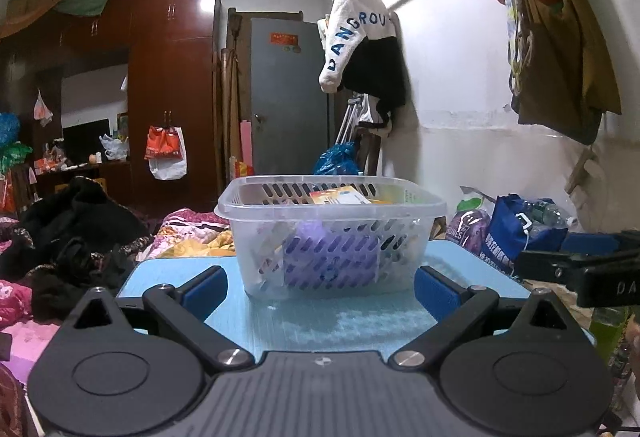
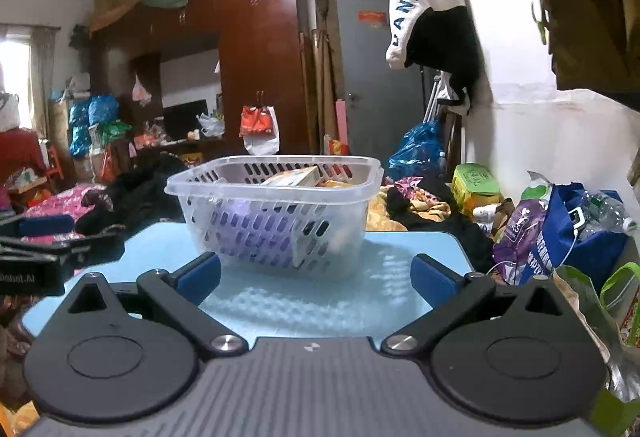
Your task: Organize objects
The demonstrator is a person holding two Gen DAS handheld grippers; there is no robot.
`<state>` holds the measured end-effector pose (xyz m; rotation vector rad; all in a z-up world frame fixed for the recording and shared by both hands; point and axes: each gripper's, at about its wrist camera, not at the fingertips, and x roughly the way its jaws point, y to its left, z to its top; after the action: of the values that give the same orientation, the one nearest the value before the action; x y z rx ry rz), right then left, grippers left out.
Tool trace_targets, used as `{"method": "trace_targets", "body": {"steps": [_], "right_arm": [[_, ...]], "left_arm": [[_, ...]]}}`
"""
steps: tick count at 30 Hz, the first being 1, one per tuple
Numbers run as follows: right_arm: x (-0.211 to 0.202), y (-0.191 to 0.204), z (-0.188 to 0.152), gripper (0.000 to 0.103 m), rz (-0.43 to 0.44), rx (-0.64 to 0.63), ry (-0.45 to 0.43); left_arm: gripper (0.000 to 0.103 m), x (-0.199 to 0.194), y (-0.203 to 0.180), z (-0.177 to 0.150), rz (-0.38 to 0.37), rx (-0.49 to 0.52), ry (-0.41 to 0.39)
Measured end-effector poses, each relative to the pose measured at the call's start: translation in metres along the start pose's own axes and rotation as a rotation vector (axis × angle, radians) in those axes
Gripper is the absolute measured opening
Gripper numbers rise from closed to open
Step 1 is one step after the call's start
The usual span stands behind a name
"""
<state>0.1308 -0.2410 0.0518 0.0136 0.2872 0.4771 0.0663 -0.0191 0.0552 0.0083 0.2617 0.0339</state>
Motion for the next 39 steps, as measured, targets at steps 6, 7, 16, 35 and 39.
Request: {"method": "trace_targets", "body": {"steps": [6, 7, 16, 35, 39], "right_arm": [[-0.002, -0.002, -0.001, 0.103, -0.003, 0.001, -0.008], [-0.002, -0.002, -0.001, 0.103, -0.003, -0.002, -0.007], [0.0, 0.0, -0.003, 0.103, 0.009, -0.003, -0.003], [-0.003, 0.0, -0.003, 0.103, 0.015, -0.004, -0.01], [-0.003, 0.0, -0.003, 0.103, 0.015, -0.007, -0.013]], "left_arm": [[0.101, -0.004, 0.0, -0.001, 0.015, 0.001, -0.006], [0.101, -0.005, -0.001, -0.001, 0.019, 0.006, -0.007], [0.101, -0.001, -0.011, -0.001, 0.023, 0.028, 0.0], [0.101, -0.003, -0.011, -0.002, 0.01, 0.023, -0.005], [0.101, -0.002, -0.011, -0.002, 0.01, 0.022, -0.005]]}}
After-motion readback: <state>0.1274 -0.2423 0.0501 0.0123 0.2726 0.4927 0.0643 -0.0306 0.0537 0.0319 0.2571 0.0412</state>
